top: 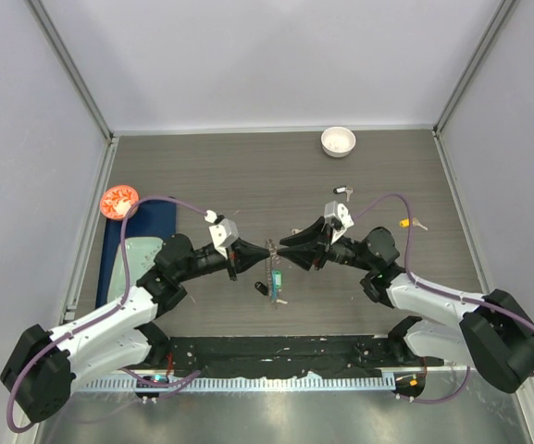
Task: Put the keys on the keyring
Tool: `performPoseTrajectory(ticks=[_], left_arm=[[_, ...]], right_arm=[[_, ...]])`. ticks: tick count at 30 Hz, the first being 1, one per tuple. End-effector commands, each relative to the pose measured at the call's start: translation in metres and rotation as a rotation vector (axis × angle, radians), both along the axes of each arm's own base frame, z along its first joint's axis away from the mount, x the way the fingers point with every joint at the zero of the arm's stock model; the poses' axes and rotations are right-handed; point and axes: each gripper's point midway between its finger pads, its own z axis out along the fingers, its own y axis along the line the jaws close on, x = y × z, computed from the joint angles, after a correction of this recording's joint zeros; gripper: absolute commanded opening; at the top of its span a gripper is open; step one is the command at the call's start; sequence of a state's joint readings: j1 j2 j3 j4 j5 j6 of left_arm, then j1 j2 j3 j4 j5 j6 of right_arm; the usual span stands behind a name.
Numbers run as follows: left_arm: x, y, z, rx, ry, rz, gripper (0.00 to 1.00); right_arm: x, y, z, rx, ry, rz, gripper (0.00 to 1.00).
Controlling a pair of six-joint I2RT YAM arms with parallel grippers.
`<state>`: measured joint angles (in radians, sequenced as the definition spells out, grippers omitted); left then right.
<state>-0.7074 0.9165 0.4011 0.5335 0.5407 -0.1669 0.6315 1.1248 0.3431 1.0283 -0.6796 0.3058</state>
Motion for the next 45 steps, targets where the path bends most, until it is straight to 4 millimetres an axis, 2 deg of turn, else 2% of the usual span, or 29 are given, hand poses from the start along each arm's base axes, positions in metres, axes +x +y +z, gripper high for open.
performPoseTrajectory(ticks=[1, 27, 30, 31, 34, 36, 40, 45], left_arm=[[0.0, 0.001, 0.015, -0.03, -0.062, 0.002, 0.0], [-0.004, -0.005, 0.02, -0.042, -0.051, -0.039, 0.0], [-0.005, -0.006, 0.02, -0.045, -0.049, -0.045, 0.0], [-0.005, -0.006, 0.022, -0.05, -0.051, -0.045, 0.0], [-0.005, -0.005, 0.023, -0.052, -0.054, -0.044, 0.0], [-0.004, -0.005, 0.023, -0.054, -0.054, -0.039, 0.0], [-0.003, -0.005, 0.019, -0.048, -0.042, -0.036, 0.17], [-0.004, -0.01, 0.019, -0.045, -0.024, -0.064, 0.21]], right_arm=[[0.003, 0.005, 0.012, -0.001, -0.049, 0.021, 0.39], [0.002, 0.014, 0.004, -0.02, -0.03, 0.087, 0.23], [0.001, 0.014, 0.003, -0.022, -0.03, 0.094, 0.17], [0.0, 0.015, 0.004, -0.021, -0.029, 0.098, 0.1], [0.0, 0.015, 0.004, -0.021, -0.032, 0.098, 0.01], [-0.001, 0.015, 0.004, -0.021, -0.034, 0.102, 0.01], [-0.002, 0.014, 0.005, -0.017, -0.039, 0.108, 0.01], [-0.004, 0.015, 0.006, -0.012, -0.044, 0.123, 0.01]])
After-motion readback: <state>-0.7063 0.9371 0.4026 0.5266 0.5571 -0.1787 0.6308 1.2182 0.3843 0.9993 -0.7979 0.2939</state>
